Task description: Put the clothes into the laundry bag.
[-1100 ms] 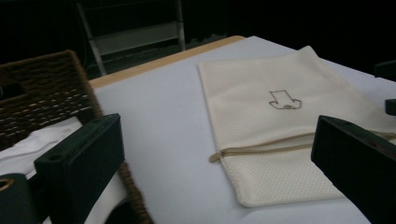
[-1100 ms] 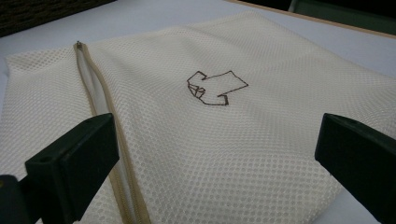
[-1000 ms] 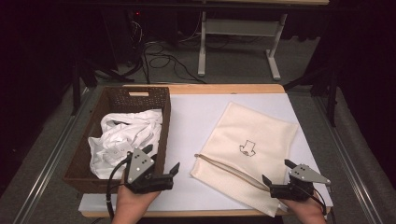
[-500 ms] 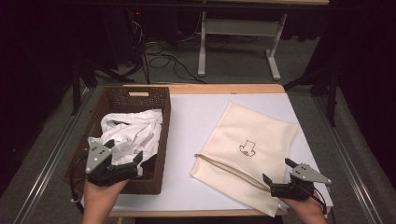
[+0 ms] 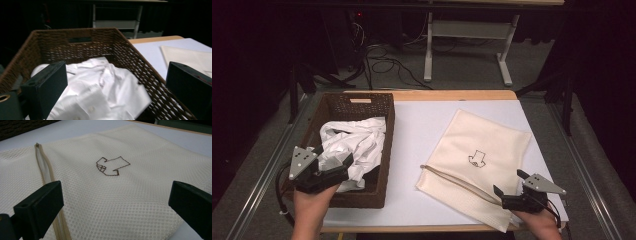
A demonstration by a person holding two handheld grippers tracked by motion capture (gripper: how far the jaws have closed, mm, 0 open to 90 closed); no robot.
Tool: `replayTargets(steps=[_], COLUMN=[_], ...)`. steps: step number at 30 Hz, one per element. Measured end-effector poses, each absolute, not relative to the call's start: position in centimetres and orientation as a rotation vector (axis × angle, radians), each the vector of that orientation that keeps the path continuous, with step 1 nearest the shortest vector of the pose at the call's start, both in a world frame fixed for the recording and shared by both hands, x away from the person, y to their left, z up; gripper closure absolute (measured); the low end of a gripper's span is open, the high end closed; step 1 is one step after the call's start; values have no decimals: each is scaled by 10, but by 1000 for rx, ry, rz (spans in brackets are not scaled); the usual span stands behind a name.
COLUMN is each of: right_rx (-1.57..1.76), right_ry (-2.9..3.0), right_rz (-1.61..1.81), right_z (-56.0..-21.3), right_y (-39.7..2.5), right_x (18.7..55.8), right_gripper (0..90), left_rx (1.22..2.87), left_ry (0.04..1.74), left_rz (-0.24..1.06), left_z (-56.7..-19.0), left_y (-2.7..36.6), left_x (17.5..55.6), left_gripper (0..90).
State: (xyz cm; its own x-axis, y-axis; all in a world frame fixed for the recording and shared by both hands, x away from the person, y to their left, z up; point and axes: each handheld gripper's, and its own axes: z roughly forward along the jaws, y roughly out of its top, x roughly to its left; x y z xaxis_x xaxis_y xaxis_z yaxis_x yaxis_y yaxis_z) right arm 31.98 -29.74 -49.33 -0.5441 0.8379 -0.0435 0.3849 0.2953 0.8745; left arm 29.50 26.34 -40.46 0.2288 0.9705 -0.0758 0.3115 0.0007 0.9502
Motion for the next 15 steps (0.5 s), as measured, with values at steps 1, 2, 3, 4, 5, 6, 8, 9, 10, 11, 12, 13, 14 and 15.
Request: replayTargets(steps=[1, 2, 3, 4, 5, 6, 8, 9, 10, 11, 12, 13, 14, 15], right_rx=[1090, 1080, 1077, 1077, 1092, 1085, 1084, 1082, 1085, 1091, 1091, 1086, 1090, 1095], right_ry=[2066, 2068, 2071, 2071, 2075, 2082, 2086, 2092, 2093, 2091, 2091, 2092, 2091, 2093], right_rz=[1190, 1189, 1186, 1186, 1189, 1186, 1182, 1180, 1181, 1182, 1182, 1186, 1191, 1191], right_z=[-493, -494, -494, -494, -495, -496, -497, -498, -498, -498, -498, -498, -498, -499], right_y=[-297, -297, -297, -297, -297, -297, -297, -297, -297, -296, -296, -297, -297, -297], right_x=[320, 321, 321, 321, 321, 321, 321, 322, 322, 321, 321, 321, 321, 321], right_gripper=[3, 3, 3, 3, 3, 4, 6, 6, 6, 7, 7, 8, 9, 9], left_rx=[1503, 1503, 1522, 1522, 1533, 1533, 1553, 1598, 1616, 1647, 1647, 1741, 1788, 1803], left_ry=[1265, 1265, 1268, 1268, 1293, 1293, 1320, 1344, 1350, 1364, 1364, 1359, 1366, 1374], left_rz=[854, 854, 864, 864, 869, 869, 862, 838, 820, 782, 782, 755, 763, 760], left_z=[-404, -404, -404, -404, -405, -405, -409, -413, -414, -414, -414, -414, -414, -414], left_y=[263, 263, 265, 265, 268, 268, 271, 271, 270, 269, 269, 268, 268, 270], left_x=[300, 300, 314, 314, 329, 329, 341, 349, 351, 355, 355, 364, 368, 370], left_gripper=[58, 65, 66, 71, 75, 75, 79, 79, 78, 69, 54, 44, 26, 23])
